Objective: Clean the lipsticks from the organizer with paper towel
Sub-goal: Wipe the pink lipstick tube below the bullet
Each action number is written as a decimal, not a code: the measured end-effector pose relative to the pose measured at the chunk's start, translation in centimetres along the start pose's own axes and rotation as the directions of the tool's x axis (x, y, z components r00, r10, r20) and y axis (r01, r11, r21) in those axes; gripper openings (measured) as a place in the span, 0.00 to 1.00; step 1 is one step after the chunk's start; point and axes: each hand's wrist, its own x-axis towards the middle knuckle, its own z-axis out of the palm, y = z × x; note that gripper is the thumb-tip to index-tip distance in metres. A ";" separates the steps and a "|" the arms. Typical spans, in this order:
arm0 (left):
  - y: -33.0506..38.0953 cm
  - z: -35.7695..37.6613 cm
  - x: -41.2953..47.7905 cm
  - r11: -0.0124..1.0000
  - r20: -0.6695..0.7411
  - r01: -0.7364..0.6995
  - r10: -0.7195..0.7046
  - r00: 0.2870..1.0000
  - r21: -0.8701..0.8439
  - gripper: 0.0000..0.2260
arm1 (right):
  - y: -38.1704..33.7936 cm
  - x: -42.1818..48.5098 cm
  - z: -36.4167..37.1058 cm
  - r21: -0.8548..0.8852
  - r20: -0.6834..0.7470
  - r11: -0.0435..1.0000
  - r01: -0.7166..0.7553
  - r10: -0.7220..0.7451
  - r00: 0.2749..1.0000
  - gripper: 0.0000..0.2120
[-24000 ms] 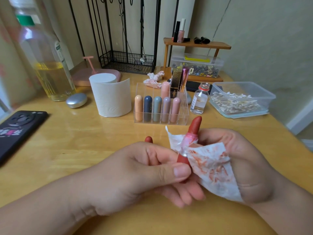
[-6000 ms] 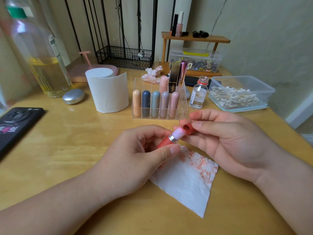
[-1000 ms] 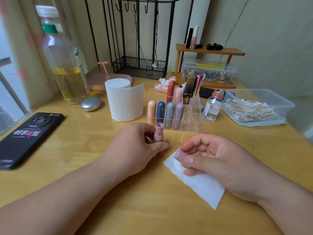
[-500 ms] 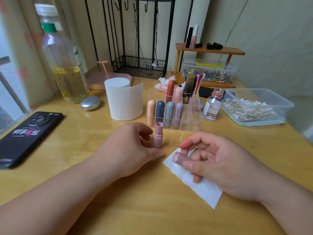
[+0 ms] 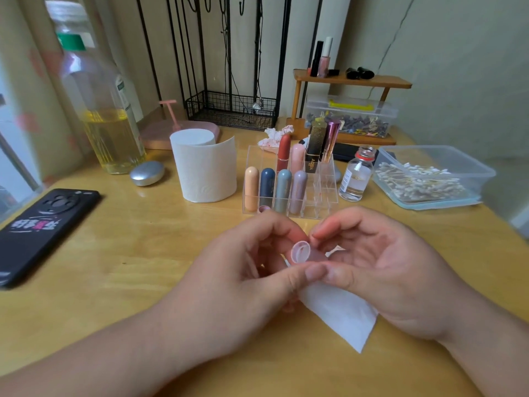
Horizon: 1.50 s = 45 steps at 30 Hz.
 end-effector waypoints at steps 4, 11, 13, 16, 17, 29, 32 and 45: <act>-0.6 -0.1 0.2 0.998 -0.039 0.045 -0.043 0.998 0.054 0.09 | -1.2 -0.3 -0.5 -0.319 -0.100 0.930 -0.181 0.157 0.983 0.21; -0.4 -0.2 0.1 0.935 -0.019 0.068 -0.066 0.998 0.347 0.10 | -2.4 -1.0 0.6 -0.900 -0.085 0.386 -0.202 0.300 0.950 0.10; -0.3 -0.2 0.0 0.923 -0.037 0.073 -0.064 0.997 0.377 0.10 | -2.4 -1.2 0.9 -0.905 -0.038 0.395 -0.160 0.299 0.953 0.04; -0.2 -0.1 -0.2 0.899 -0.040 0.071 -0.059 0.997 0.431 0.08 | -2.3 -1.2 0.7 -0.897 0.020 0.430 -0.102 0.270 0.963 0.06; -0.1 -0.1 -0.2 0.891 -0.029 0.073 -0.068 0.997 0.448 0.08 | -2.2 -1.1 0.5 -0.899 0.035 0.430 -0.086 0.266 0.963 0.06; -0.2 -0.1 0.3 0.848 0.230 0.045 -0.194 0.954 0.529 0.12 | -3.6 -1.4 -0.3 -0.746 0.300 0.665 -0.018 0.361 0.883 0.07; -0.2 -0.1 0.2 0.876 0.212 0.108 -0.231 0.950 0.471 0.16 | -2.9 -1.0 -0.8 -0.704 0.148 0.706 -0.076 0.251 0.957 0.07; 0.1 -0.1 0.2 0.987 -0.097 -0.044 0.029 0.995 -0.154 0.11 | -2.4 -0.1 -0.8 0.474 0.255 0.795 -0.379 0.288 0.923 0.17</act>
